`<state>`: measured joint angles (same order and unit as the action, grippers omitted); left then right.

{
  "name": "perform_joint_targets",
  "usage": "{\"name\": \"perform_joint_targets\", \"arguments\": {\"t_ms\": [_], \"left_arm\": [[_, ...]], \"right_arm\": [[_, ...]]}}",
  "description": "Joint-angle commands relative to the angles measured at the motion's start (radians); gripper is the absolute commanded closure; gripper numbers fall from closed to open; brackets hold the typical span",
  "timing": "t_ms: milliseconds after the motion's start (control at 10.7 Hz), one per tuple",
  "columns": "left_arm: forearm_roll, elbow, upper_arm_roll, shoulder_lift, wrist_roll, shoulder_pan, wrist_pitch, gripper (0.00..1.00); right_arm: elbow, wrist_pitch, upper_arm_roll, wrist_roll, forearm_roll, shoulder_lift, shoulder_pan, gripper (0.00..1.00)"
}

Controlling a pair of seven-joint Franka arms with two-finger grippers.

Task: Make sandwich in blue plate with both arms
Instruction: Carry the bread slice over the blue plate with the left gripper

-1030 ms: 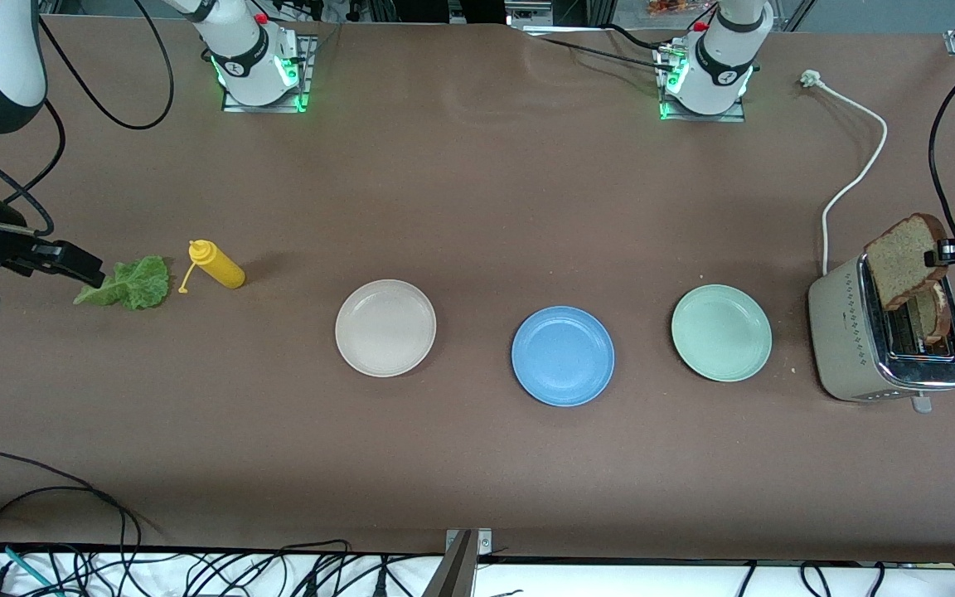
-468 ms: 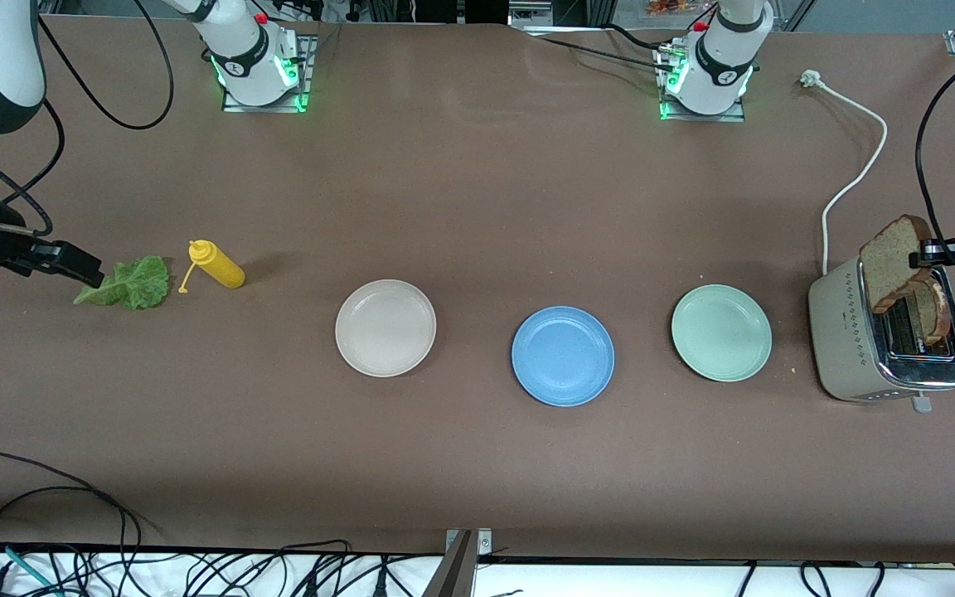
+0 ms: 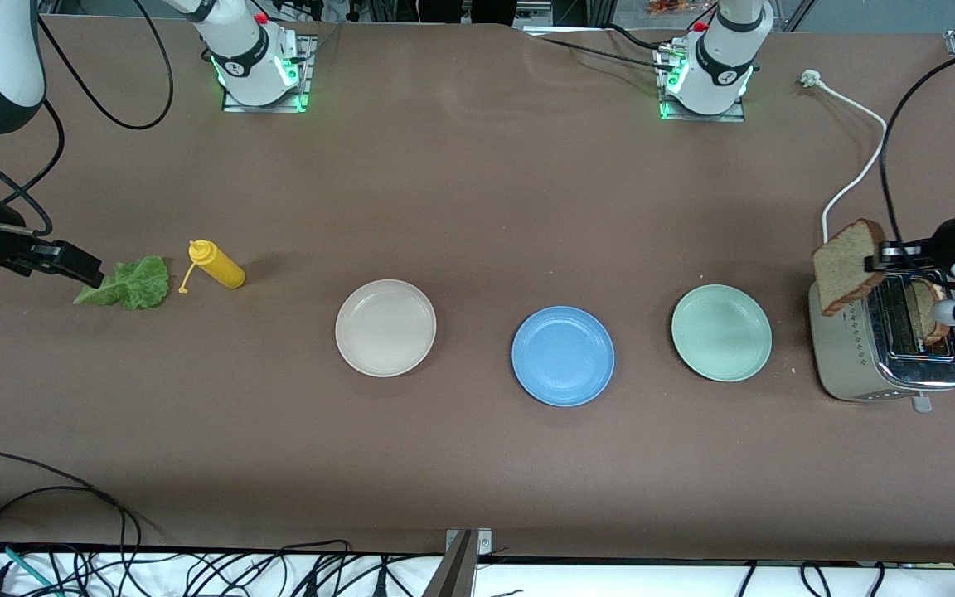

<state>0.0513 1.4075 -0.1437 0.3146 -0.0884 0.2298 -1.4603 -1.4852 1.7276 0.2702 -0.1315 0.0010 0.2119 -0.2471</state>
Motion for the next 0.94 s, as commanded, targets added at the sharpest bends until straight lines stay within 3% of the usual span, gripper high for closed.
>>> {"name": "perform_joint_targets", "arguments": {"t_ms": [0, 94, 468, 655, 843], "left_arm": [[0.170, 0.024, 0.006, 0.032, 0.064, -0.049, -0.063, 1.00], [0.259, 0.050, 0.006, 0.052, 0.076, -0.062, -0.101, 1.00], [0.358, 0.096, 0.006, 0.127, 0.116, -0.203, -0.267, 1.00], [0.558, 0.096, 0.006, 0.185, 0.116, -0.214, -0.308, 1.00], [0.619, 0.090, 0.006, 0.221, 0.115, -0.271, -0.322, 1.00]], "right_arm": [[-0.003, -0.003, 0.000, 0.001, 0.014, -0.014, 0.005, 0.00], [-0.003, -0.006, 0.000, 0.001, 0.014, -0.016, 0.005, 0.00], [-0.003, -0.008, 0.007, 0.003, 0.014, -0.017, 0.008, 0.00], [-0.003, -0.002, 0.004, 0.001, 0.014, -0.017, 0.008, 0.00], [-0.003, -0.006, 0.007, 0.001, 0.014, -0.017, 0.008, 0.00]]}}
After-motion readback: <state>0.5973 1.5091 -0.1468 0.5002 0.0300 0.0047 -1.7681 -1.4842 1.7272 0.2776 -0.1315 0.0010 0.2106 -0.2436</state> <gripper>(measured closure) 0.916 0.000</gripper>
